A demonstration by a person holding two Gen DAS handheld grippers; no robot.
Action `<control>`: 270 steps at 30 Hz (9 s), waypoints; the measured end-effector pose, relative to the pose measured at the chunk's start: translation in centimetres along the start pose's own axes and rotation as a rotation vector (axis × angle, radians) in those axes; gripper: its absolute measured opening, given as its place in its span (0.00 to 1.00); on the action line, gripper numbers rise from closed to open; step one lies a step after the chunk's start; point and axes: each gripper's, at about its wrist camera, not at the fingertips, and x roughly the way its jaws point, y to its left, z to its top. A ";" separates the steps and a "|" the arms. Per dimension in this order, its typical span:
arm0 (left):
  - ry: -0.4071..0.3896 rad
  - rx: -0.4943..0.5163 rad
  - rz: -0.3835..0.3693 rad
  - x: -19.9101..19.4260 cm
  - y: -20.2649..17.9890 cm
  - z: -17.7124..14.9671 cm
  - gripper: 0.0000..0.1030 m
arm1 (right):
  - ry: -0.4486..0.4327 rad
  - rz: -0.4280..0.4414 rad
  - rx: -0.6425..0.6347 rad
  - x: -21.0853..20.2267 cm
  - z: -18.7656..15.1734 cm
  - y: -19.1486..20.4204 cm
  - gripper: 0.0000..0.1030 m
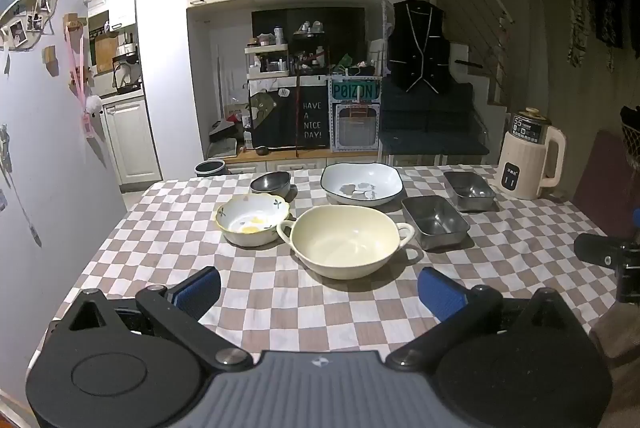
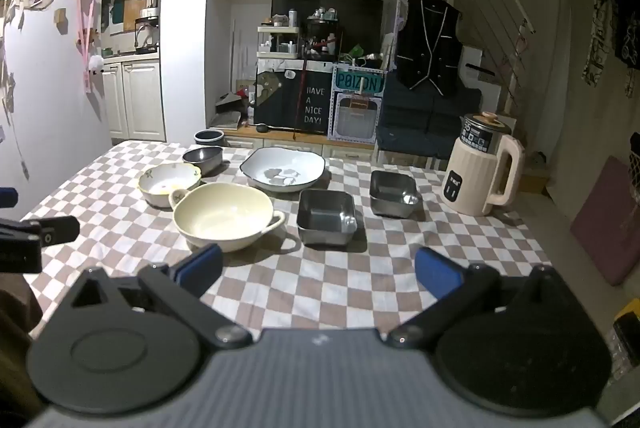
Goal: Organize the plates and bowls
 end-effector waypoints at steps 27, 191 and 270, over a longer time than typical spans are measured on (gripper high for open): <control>-0.001 0.001 -0.001 0.0 0.0 0.0 1.00 | -0.005 -0.001 -0.003 0.0 0.0 0.1 1.00; 0.144 -0.163 -0.106 46.4 2.1 13.4 1.00 | 0.112 0.100 0.368 43.9 12.0 -4.4 1.00; 0.204 -0.259 -0.244 44.1 2.4 16.0 0.08 | 0.131 0.298 0.452 45.1 12.8 -8.1 0.10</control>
